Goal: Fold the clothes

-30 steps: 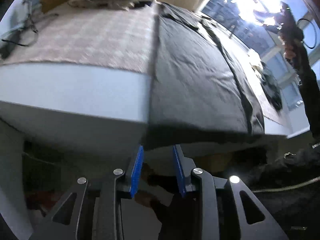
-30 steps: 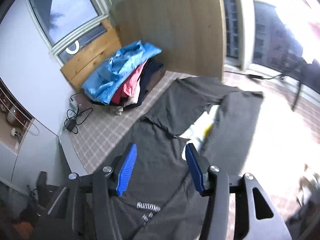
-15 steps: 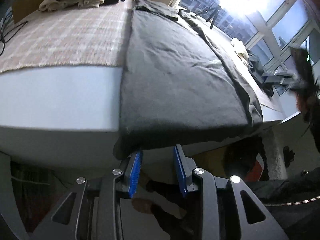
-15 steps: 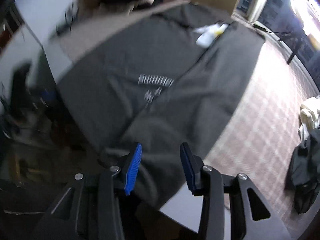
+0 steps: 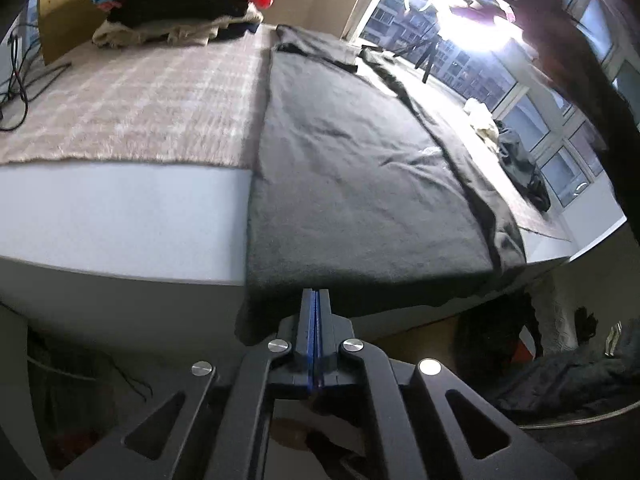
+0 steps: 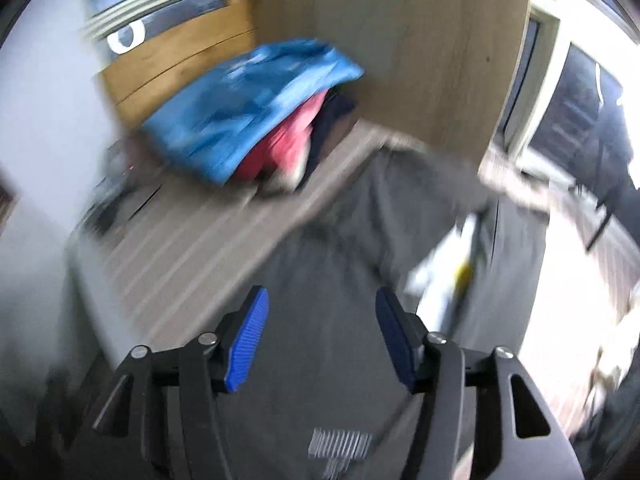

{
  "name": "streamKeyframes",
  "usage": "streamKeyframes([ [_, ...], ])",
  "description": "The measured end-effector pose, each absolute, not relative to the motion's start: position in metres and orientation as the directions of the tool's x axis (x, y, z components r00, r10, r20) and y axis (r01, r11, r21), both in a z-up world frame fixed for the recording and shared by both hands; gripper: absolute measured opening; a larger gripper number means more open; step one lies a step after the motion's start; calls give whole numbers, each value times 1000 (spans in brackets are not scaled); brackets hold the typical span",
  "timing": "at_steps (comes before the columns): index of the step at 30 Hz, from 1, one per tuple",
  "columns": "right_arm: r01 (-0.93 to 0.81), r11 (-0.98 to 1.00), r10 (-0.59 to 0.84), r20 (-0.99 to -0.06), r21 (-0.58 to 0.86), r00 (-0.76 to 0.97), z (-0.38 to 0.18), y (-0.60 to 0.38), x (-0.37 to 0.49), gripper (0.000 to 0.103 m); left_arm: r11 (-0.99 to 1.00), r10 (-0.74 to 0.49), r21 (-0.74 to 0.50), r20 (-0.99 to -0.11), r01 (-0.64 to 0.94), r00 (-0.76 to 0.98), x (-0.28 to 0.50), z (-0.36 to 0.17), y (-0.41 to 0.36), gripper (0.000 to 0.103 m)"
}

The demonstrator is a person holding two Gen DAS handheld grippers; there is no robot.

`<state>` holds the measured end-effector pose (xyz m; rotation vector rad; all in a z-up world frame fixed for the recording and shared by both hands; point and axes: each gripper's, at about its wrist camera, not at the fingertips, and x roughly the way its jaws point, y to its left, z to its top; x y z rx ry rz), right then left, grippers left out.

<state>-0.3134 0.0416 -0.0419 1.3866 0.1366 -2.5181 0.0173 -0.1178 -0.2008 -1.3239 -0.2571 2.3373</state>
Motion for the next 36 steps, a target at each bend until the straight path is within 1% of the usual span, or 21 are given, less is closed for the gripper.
streamKeyframes([
  [3, 168, -985, -119, -879, 45, -462, -75, 41, -414, 56, -888, 459, -367, -760, -279, -461, 20, -188, -114, 0],
  [5, 132, -989, -111, -901, 61, -419, -100, 39, -455, 56, -891, 451, -357, -764, -280, -461, 20, -183, -108, 0],
  [8, 62, -993, -118, -944, 104, -308, -147, 36, -508, 56, -901, 432, -355, -778, -249, -456, 19, -183, -108, 0],
  [10, 24, -993, -122, -953, 120, -277, -170, 34, -526, 56, -906, 423, -357, -784, -229, -454, 20, -185, -109, 1],
  [11, 23, -993, -120, -955, 119, -273, -176, 33, -531, 56, -913, 407, -343, -791, -220, -457, 21, -185, -109, 4],
  [12, 23, -996, -92, -960, 89, -265, -182, 30, -535, 56, -922, 386, -328, -802, -205, -455, 22, -187, -110, 13],
  [14, 24, -999, -47, -969, 43, -244, -194, 26, -541, 56, -930, 366, -314, -818, -189, -444, 21, -191, -114, 25],
  [18, 15, -998, -57, -971, 54, -232, -201, 25, -546, 58, -937, 347, -293, -841, -190, -415, 17, -199, -122, 29],
  [22, 19, -998, -68, -974, 65, -214, -201, 21, -546, 58, -953, 291, -229, -877, -199, -381, 15, -207, -130, 31],
  [24, 26, -997, -75, -976, 71, -205, -202, 18, -546, 58, -951, 299, -241, -879, -196, -372, 10, -211, -136, 33],
  [27, 36, -998, -63, -978, 57, -197, -205, 14, -546, 58, -941, 325, -263, -875, -211, -359, 0, -218, -136, 33],
  [30, 47, -998, -41, -981, 33, -191, -209, 8, -547, 58, -913, 404, -345, -839, -220, -363, -7, -220, -137, 33],
  [32, 53, -998, -32, -983, 22, -182, -211, 6, -548, 58, -900, 435, -383, -829, -209, -352, -10, -222, -138, 33],
  [33, 58, -998, -29, -984, 19, -174, -212, 5, -549, 58, -904, 426, -374, -831, -207, -357, -10, -222, -138, 31],
  [34, 61, -998, -26, -985, 16, -171, -213, 4, -549, 58, -909, 415, -362, -835, -206, -362, -9, -223, -139, 28],
  [35, 63, -998, -22, -986, 12, -167, -214, 3, -550, 58, -914, 403, -350, -838, -204, -368, -9, -223, -139, 11],
  [36, 63, -998, -16, -986, 5, -164, -214, 1, -549, 58, -915, 401, -347, -838, -204, -370, -8, -224, -141, 5],
])
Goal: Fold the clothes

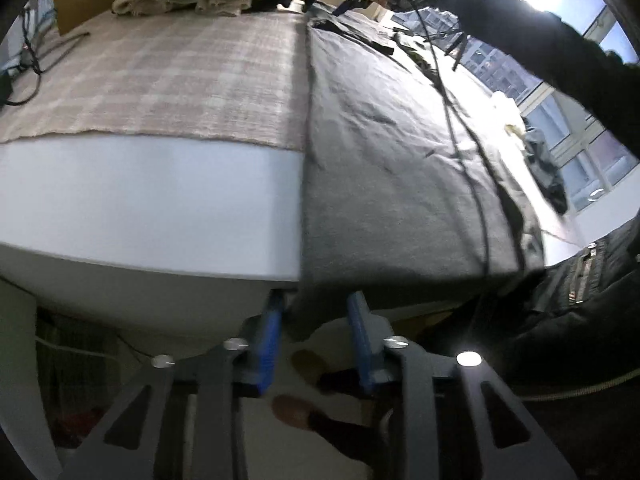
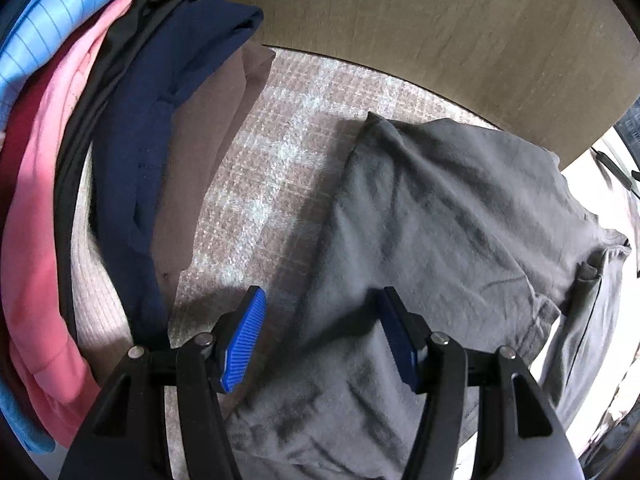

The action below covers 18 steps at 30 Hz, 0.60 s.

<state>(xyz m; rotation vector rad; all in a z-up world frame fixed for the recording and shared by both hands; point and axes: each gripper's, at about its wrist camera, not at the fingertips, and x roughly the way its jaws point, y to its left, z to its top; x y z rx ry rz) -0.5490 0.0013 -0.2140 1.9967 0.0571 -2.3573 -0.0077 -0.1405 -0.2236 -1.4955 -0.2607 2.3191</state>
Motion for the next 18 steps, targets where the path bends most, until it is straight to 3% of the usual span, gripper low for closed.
streamKeyframes([
  [7, 99, -994, 37, -985, -54, -168, -220, -12, -541, 55, -911, 399, -319, -839, -261, -370, -6, -219, -133, 5],
  [9, 106, -993, 29, -984, -48, -177, -220, -12, -538, 43, -911, 396, -310, -841, -272, -369, -6, -218, -132, 4],
  [10, 102, -993, 40, -981, -60, -191, -219, -10, -537, 24, -910, 399, -312, -839, -274, -370, -6, -217, -130, 4],
  [11, 96, -993, 43, -980, -63, -195, -219, -7, -536, 15, -908, 403, -315, -836, -276, -371, -7, -215, -128, 4],
  [13, 82, -997, -3, -981, -13, -193, -219, 4, -534, 7, -895, 428, -328, -821, -302, -376, -4, -208, -123, 4],
  [18, 54, -993, -111, -969, 102, -220, -208, 32, -522, 6, -861, 473, -329, -796, -387, -378, 5, -180, -103, 4],
])
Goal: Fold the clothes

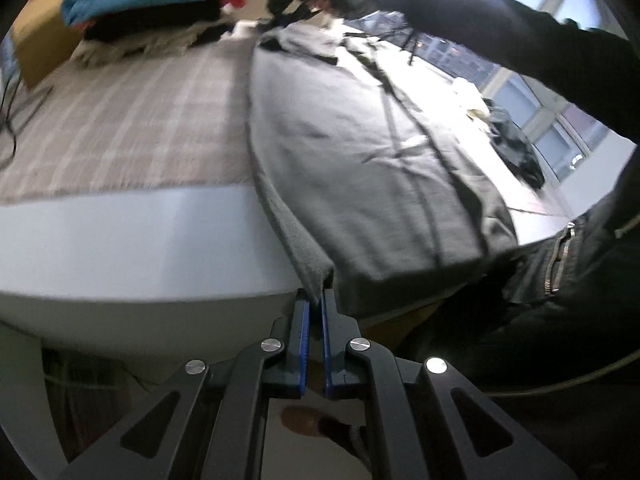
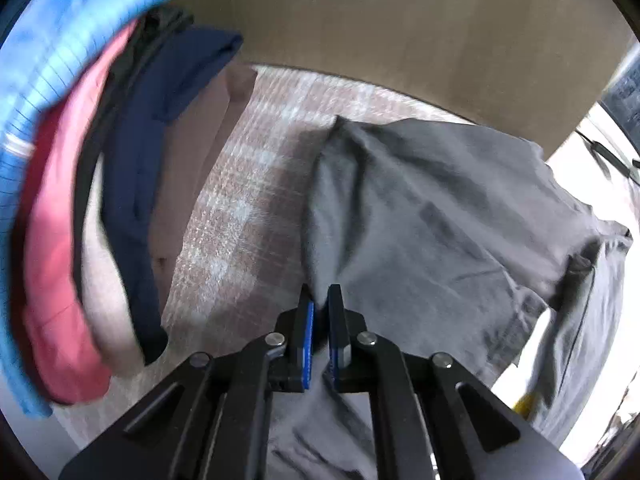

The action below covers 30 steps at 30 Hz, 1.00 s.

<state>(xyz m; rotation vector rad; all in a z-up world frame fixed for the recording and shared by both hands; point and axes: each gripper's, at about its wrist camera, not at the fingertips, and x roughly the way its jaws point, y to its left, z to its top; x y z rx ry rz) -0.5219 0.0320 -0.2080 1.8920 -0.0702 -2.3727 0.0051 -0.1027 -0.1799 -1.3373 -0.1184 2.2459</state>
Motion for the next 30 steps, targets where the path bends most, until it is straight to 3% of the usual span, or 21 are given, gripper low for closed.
streamKeyframes([
  [8, 1, -984, -172, -942, 179, -287, -175, 107, -511, 6, -761, 536, -278, -779, -586, -325, 21, -128, -22, 4],
  [22, -60, -984, -139, -935, 168, -327, -189, 200, -499, 6, -580, 621, -379, -779, -721, -89, 3, -151, 85, 4],
  [24, -36, -988, -133, -945, 151, -298, -196, 196, -501, 9, -577, 597, -390, -801, -718, -44, 1, -164, 94, 5],
  [26, -11, -991, -126, -955, 134, -269, -203, 192, -503, 22, -588, 598, -432, -802, -684, -7, -2, -173, 98, 9],
  [30, 20, -994, -109, -934, 108, -339, -182, 192, -494, 26, -599, 595, -451, -803, -662, 8, 13, -164, 93, 9],
])
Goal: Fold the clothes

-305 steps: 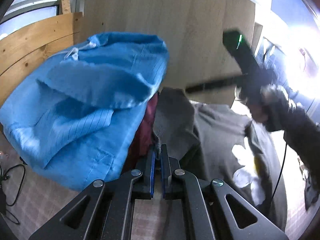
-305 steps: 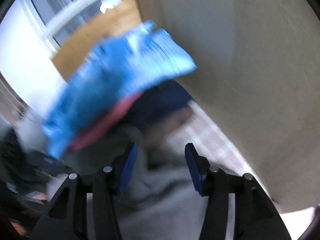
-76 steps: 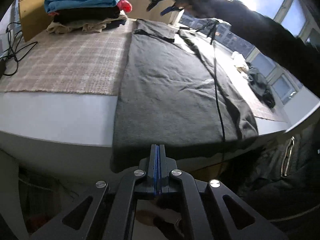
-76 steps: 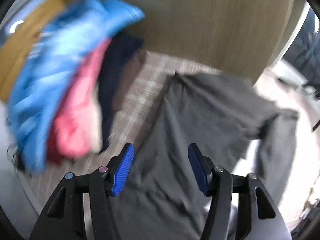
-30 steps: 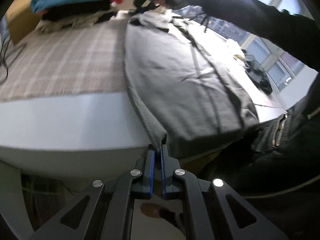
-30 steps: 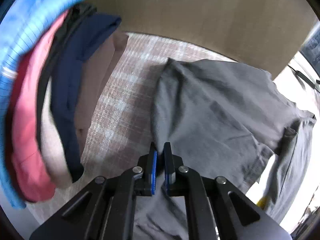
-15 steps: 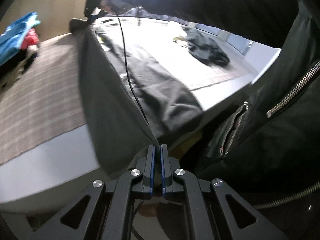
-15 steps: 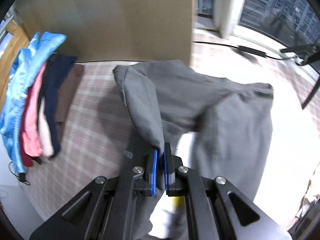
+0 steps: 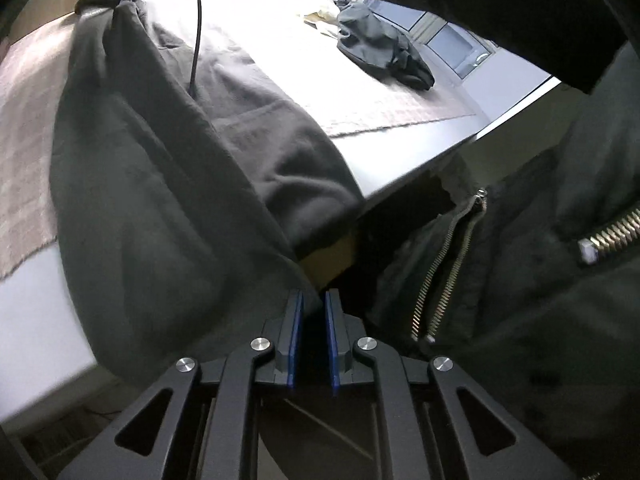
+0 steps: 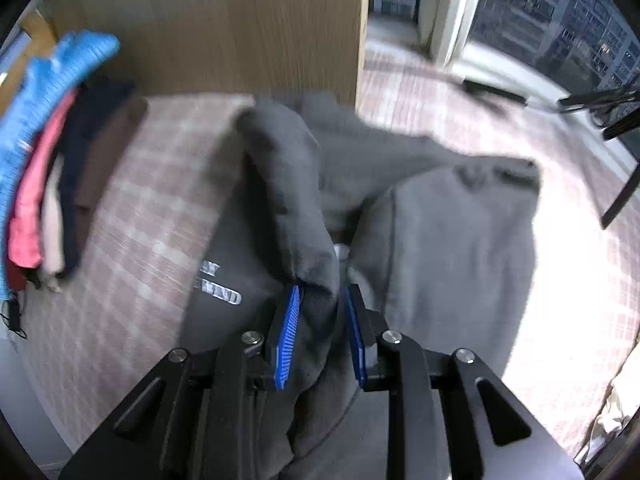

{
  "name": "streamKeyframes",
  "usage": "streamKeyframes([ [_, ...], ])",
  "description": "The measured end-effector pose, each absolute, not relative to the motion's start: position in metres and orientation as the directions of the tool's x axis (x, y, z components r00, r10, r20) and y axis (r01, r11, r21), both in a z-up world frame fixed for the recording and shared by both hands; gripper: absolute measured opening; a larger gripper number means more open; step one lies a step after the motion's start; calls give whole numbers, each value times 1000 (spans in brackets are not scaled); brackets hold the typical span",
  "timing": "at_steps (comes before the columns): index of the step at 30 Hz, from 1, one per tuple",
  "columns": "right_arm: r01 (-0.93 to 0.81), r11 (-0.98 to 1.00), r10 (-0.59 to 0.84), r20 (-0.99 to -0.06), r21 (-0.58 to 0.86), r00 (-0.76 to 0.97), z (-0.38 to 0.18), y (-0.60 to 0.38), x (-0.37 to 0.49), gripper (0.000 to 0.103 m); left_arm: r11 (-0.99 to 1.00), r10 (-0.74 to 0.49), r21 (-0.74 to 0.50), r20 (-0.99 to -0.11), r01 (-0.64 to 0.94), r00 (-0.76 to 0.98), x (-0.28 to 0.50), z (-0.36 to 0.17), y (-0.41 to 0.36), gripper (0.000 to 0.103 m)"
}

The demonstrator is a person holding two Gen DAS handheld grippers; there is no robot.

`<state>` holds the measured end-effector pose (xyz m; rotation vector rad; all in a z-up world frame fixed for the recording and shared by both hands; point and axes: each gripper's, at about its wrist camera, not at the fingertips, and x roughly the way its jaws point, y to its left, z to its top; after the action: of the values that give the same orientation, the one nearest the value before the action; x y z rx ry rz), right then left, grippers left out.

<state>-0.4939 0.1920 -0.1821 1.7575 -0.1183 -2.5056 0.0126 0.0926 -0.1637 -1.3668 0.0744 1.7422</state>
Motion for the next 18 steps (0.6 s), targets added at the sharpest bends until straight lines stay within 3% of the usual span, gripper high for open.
streamKeyframes([
  [2, 1, -987, -146, -910, 158, -389, -159, 204, -482, 30, -618, 588, -432, -809, -656, -21, 24, -152, 78, 17],
  [5, -8, -973, -202, -867, 231, -456, -123, 222, -448, 30, -663, 562, -429, -827, -613, -29, 36, -147, 46, 18],
  [10, 77, -835, -518, -731, 545, -444, -84, 240, -334, 37, -633, 561, -456, -827, -626, 35, 64, -145, 6, 18],
  [14, 108, -808, -558, -695, 579, -454, -70, 245, -231, 38, -566, 540, -493, -827, -661, 155, 83, -164, -11, 18],
  [18, 104, -842, -504, -705, 529, -500, -72, 231, -126, 38, -562, 483, -409, -868, -719, 116, 78, -180, -35, 22],
])
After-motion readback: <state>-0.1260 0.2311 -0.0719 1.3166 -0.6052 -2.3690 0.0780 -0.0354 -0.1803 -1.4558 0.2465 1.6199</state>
